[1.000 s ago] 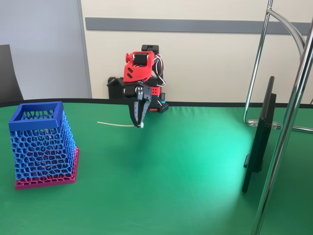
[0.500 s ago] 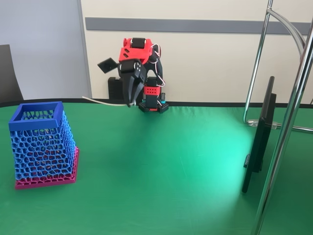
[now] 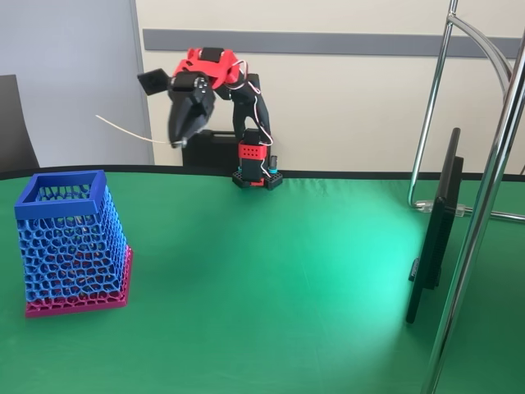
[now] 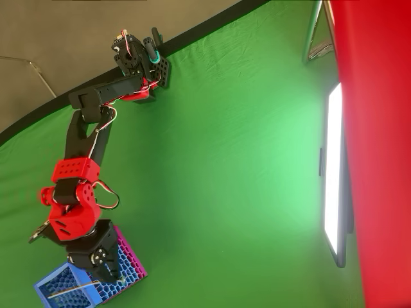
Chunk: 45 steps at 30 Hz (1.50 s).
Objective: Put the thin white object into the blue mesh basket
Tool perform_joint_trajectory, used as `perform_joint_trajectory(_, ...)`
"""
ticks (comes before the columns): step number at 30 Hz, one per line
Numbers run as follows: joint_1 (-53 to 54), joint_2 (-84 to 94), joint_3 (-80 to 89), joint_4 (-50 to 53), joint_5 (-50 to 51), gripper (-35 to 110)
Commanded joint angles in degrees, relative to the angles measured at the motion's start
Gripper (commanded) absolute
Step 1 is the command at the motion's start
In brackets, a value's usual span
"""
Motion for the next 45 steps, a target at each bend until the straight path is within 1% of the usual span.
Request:
perform_joint_trajectory(1,2.55,3.43,-3.52,-0.97,-1.49,5)
perform_joint_trajectory(12,12.57,-1.41,-14.33,-0.97,-5.71,4)
perform_joint_trajectory(26,18.98,-16.70,-28.92,0.53,-8.53,5)
perform_joint_trajectory(35,21.36,-25.75,-36.30,0.79,-9.76,5)
perform_joint_trajectory(45,20.30,-30.94,-41.31,4.13,-10.81,5)
